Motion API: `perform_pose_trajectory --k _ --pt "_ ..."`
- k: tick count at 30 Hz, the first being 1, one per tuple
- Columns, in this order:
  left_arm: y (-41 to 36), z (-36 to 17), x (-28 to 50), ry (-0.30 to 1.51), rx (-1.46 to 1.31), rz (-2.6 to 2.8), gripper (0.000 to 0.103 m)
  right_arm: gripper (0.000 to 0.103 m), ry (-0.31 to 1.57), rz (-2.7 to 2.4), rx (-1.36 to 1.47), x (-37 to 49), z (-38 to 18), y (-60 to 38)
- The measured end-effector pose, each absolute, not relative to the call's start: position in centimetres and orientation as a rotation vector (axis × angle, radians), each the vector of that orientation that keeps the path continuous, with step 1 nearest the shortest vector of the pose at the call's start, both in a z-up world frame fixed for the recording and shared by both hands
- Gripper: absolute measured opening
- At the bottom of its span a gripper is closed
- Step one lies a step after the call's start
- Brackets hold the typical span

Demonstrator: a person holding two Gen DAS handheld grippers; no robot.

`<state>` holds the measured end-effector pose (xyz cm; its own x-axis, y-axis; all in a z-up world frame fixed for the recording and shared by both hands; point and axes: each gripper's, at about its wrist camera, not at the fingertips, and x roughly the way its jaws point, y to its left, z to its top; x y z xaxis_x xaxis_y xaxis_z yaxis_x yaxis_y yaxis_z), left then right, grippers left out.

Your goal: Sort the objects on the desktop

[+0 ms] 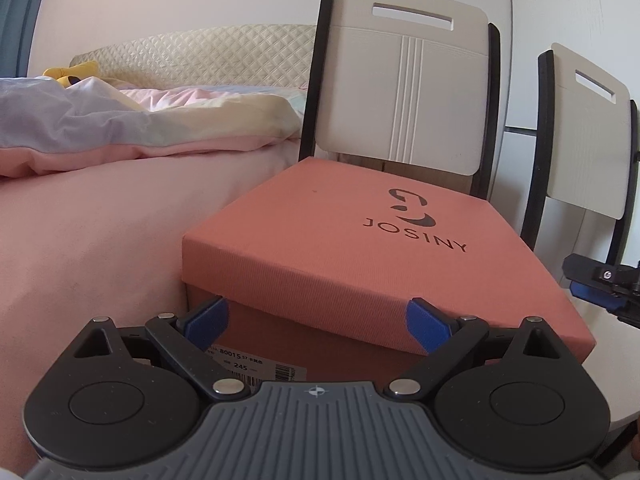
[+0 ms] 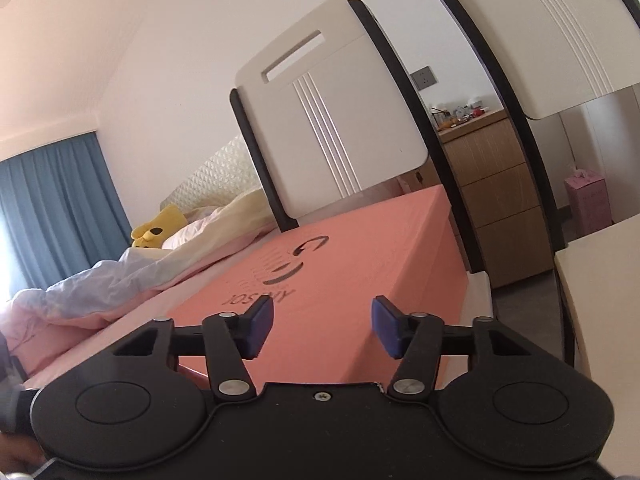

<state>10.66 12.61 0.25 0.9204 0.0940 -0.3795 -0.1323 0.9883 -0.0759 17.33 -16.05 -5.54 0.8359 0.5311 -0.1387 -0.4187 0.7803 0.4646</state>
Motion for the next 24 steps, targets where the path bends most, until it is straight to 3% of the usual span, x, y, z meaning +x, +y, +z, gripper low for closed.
perform_pose_trajectory --k 2,7,14,19,24 --pt "12.6 0.3 10.9 0.385 -0.109 0.128 0.098 0.046 0.284 0.524 0.448 17.5 -5.6 -16.1" --pt "12.3 0.0 11.3 0.398 -0.08 0.176 0.098 0.042 0.31 0.533 0.462 18.2 -6.3 -15.8" --pt "12.4 0.0 11.3 0.403 -0.079 0.174 0.098 0.042 0.296 0.564 0.369 18.5 -6.0 -14.2" --pt "12.1 -0.1 11.1 0.406 -0.056 0.166 0.098 0.042 0.25 0.553 0.07 17.5 -5.6 -11.8" --pt "12.1 -0.5 11.4 0.434 -0.044 0.18 0.098 0.041 0.276 0.529 0.052 17.7 -5.1 -11.9"
